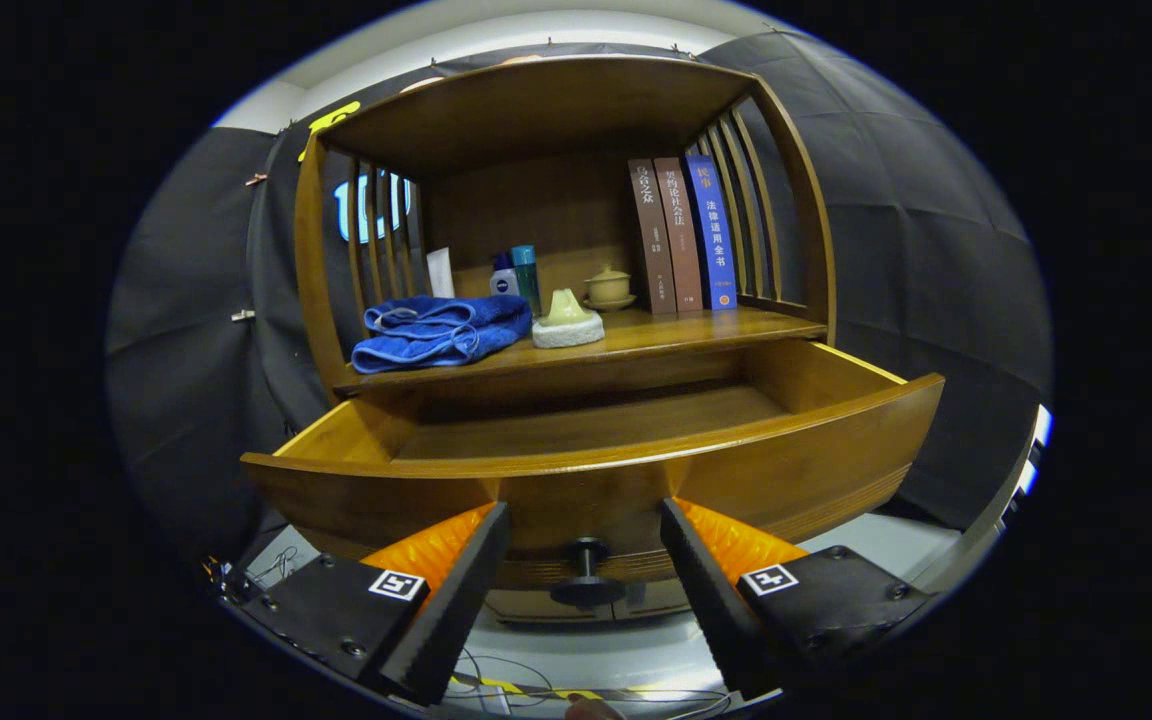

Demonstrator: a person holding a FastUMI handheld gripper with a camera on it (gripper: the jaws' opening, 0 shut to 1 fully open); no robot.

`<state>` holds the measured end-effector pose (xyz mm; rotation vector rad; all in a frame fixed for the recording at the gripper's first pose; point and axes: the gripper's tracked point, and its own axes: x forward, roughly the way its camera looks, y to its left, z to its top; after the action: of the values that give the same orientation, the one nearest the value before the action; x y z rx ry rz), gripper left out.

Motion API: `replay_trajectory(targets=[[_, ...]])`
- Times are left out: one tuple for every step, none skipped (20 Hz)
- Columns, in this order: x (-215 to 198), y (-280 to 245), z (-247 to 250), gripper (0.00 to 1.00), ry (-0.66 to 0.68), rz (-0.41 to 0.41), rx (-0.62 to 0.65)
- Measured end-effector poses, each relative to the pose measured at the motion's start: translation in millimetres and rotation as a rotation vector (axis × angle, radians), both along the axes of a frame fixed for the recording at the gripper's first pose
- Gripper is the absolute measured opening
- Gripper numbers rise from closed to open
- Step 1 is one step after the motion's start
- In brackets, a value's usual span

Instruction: Pull open the drawer, take out the items inside it, and place them on the countertop above the cabinet.

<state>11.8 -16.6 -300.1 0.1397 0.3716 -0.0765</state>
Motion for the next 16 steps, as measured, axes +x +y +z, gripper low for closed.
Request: replay_trajectory(targets=[[10.2,0.2,-8.6,0.99,0.026,0.002,0.001],[17.9,0.0,-5.2,0.99,0.022,0.002,-0.002],[27.6,0.1,-8.2,0.99,0.028,0.002,-0.007],[34.5,-0.8,-9.1,0.99,0.03,0.002,-0.007],[45.6,-1.3,-10.7,0.99,0.031,0.003,-0.005],[58.6,-5.8,-13.9,0.99,0.029,0.004,-0.005],[66.0,-6.5,-14.9,0.99,0.028,0.005,-0.004],[73.5,-7.1,-17.4,0.99,0.029,0.006,-0.006],[80.0,-7.3,-19.4,0.99,0.03,0.007,-0.01],[86.6,-8.3,-21.8,0.99,0.033,0.007,-0.019],[91.9,-8.3,-24.2,0.99,0.037,0.007,-0.029],[97.8,-8.8,-26.0,0.99,0.042,0.007,-0.036],[102.7,-8.3,-27.8,0.99,0.047,0.006,-0.039],[106.7,-8.1,-29.2,0.99,0.05,0.004,-0.037],[110.7,-8.6,-31.3,0.99,0.053,0.003,-0.031],[114.9,-8.1,-33.0,0.99,0.058,0.003,-0.025]])
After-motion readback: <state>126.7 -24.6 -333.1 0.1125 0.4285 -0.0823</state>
